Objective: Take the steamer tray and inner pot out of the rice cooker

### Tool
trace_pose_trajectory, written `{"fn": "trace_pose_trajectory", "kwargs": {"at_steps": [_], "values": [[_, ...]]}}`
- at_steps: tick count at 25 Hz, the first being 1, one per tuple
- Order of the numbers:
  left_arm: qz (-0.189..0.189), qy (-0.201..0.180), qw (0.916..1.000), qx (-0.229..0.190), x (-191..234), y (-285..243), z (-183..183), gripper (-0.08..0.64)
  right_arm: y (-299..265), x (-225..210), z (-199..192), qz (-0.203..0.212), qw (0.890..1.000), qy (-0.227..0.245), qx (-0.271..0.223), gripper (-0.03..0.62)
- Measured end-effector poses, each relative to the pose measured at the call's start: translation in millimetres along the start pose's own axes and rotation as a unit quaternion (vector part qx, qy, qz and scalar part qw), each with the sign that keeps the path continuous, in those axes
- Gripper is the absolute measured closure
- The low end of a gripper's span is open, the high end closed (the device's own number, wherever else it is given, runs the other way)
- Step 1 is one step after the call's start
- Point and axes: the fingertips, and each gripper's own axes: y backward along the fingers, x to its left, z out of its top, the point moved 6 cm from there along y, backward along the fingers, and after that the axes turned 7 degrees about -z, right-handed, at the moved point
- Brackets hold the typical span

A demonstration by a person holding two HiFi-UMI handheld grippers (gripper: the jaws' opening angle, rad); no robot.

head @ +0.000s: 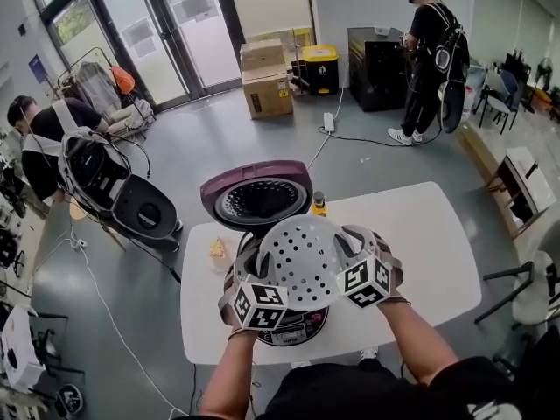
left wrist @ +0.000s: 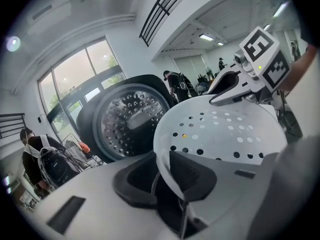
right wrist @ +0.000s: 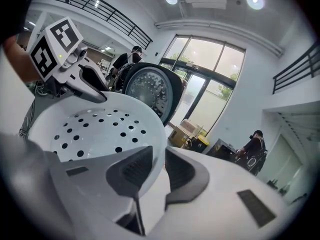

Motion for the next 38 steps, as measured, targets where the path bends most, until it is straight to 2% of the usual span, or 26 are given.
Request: {"fn": "trace_pose_trajectory", "kwargs": {"at_steps": [5,14,20,25,31,38], "values": [[-0.007,0.000,1.0000,-0.001,-36.1,-19.1,36.5,0.474,11.4,-41.9,-33.1,-0.002,1.000,0.000,0.004,0.512],[-0.012,0.008,0.9999,0.005,-104.3,-59.1,80.9,0.474,19.4,-101.2,-100.7,0.001,1.000,-0.002,0.011,0.512],[-0.014,0.009,0.9998,0.007,-142.7,-99.1,110.5,0.475,12.5,-143.5,-145.6,-0.003,1.000,-0.003,0.014,0.514],[-0.029,0.010,0.9992,0.025,-176.1,-142.2,126.2,0.475,-8.1,-167.5,-195.6,0.006,0.999,-0.007,0.038,0.514],[-0.050,0.019,0.9977,0.040,-213.5,-206.8,121.7,0.478,-38.0,-181.2,-258.6,0.018,0.997,-0.014,0.073,0.514],[-0.079,0.043,0.9938,0.065,-249.1,-273.2,83.2,0.480,-73.8,-162.9,-324.5,0.037,0.993,-0.010,0.109,0.514]]}}
